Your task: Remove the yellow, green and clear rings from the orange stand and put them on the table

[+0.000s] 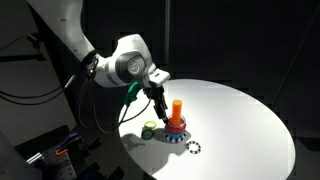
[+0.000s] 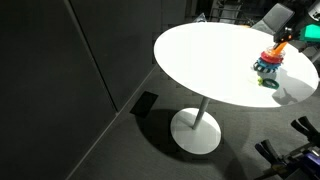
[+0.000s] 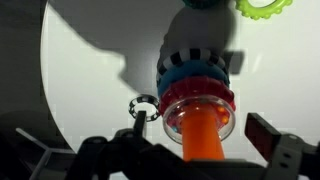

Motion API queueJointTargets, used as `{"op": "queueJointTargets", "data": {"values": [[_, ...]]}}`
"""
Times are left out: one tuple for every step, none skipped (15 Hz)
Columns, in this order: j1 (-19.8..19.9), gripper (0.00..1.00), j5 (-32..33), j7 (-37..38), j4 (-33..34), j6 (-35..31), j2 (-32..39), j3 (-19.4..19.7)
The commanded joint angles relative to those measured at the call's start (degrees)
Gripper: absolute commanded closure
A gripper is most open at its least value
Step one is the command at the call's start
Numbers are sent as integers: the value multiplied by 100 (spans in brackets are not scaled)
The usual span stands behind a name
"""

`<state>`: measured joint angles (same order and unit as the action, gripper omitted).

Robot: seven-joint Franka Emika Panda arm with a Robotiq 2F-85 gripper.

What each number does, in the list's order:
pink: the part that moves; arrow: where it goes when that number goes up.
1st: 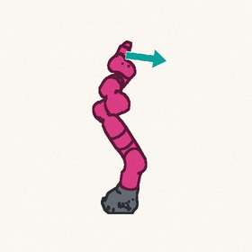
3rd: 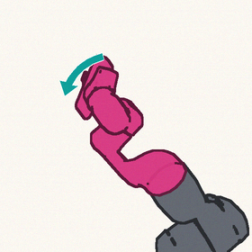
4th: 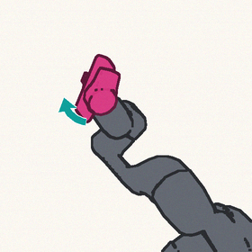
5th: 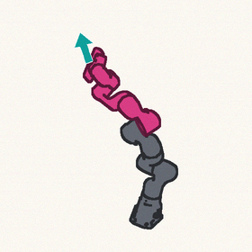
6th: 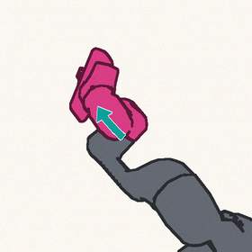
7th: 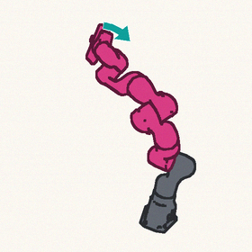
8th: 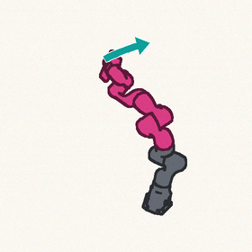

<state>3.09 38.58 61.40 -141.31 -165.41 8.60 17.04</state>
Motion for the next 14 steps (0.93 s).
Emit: {"op": "queueJointTargets", "data": {"values": [[-28,0,193,277,237,-131,280,115],[-32,0,184,282,266,-153,332,130],[-37,0,181,294,298,-181,382,148],[-36,0,159,293,331,-219,442,155],[-36,0,142,293,361,-262,497,161],[-37,0,123,288,388,-297,548,163],[-39,0,107,283,410,-332,597,161],[-42,0,97,281,434,-359,640,161],[-45,0,88,282,460,-386,684,159],[-48,0,80,280,484,-418,727,154],[-51,0,78,281,506,-451,762,155],[-50,0,66,270,526,-492,802,148],[-54,0,63,271,545,-528,836,149],[-59,0,64,273,564,-558,865,153]]}}
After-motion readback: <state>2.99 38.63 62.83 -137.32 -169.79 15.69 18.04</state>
